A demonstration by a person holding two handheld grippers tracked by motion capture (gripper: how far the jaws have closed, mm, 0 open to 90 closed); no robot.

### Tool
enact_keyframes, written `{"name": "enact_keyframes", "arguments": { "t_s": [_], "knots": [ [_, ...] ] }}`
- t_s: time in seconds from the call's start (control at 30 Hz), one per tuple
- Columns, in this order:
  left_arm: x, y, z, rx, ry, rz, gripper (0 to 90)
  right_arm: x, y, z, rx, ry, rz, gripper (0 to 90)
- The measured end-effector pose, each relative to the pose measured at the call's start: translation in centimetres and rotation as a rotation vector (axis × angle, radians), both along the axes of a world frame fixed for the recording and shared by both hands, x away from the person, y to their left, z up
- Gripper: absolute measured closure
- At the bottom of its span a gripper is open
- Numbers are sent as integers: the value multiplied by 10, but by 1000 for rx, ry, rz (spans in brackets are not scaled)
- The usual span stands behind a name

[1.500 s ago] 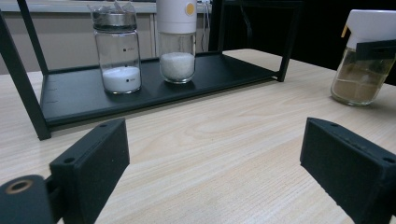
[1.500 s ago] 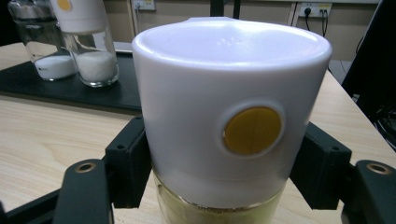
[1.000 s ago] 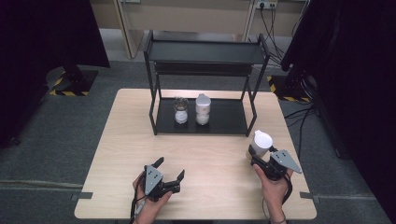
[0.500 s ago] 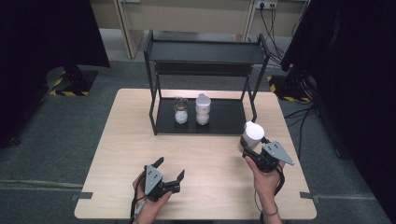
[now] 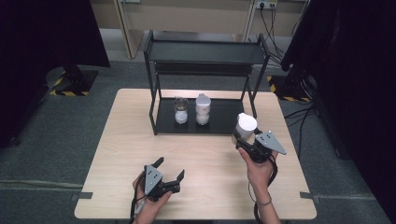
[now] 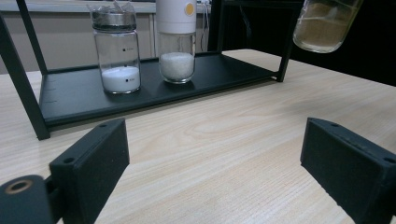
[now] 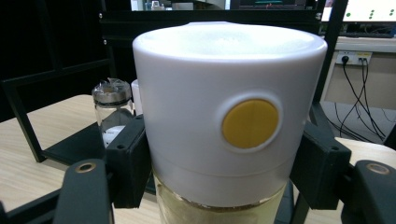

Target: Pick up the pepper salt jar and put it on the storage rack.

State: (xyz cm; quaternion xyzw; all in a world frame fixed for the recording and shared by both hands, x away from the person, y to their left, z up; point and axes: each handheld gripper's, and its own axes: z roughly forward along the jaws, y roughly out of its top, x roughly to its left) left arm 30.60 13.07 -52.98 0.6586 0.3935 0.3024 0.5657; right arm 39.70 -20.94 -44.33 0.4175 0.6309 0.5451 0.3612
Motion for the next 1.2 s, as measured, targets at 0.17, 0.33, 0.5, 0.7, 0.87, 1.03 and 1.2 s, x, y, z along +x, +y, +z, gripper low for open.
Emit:
{"name": "enact_keyframes", "arguments": {
  "t_s": [0.17, 0.33, 0.5, 0.7, 0.87, 1.03, 1.2],
  "knots": [
    [0, 0, 0, 1, 0, 0, 74, 5, 4, 0, 5, 5, 0, 309],
    [0, 0, 0, -1, 2, 0, 74, 13, 10, -1, 2, 8, 4, 309],
    [0, 0, 0, 1, 0, -1, 74, 20, 14, -1, 7, 15, 1, 309],
    [0, 0, 0, 0, 1, -2, 74, 34, 21, -1, 5, 26, -2, 309],
    [0, 0, 0, 0, 1, -2, 74, 43, 25, 1, -5, 31, -5, 309],
    [0, 0, 0, -1, 2, -2, 74, 53, 28, 1, -4, 42, -9, 309],
    [0, 0, 0, -1, 2, -3, 74, 62, 29, 0, -2, 59, -9, 309]
  ]
}}
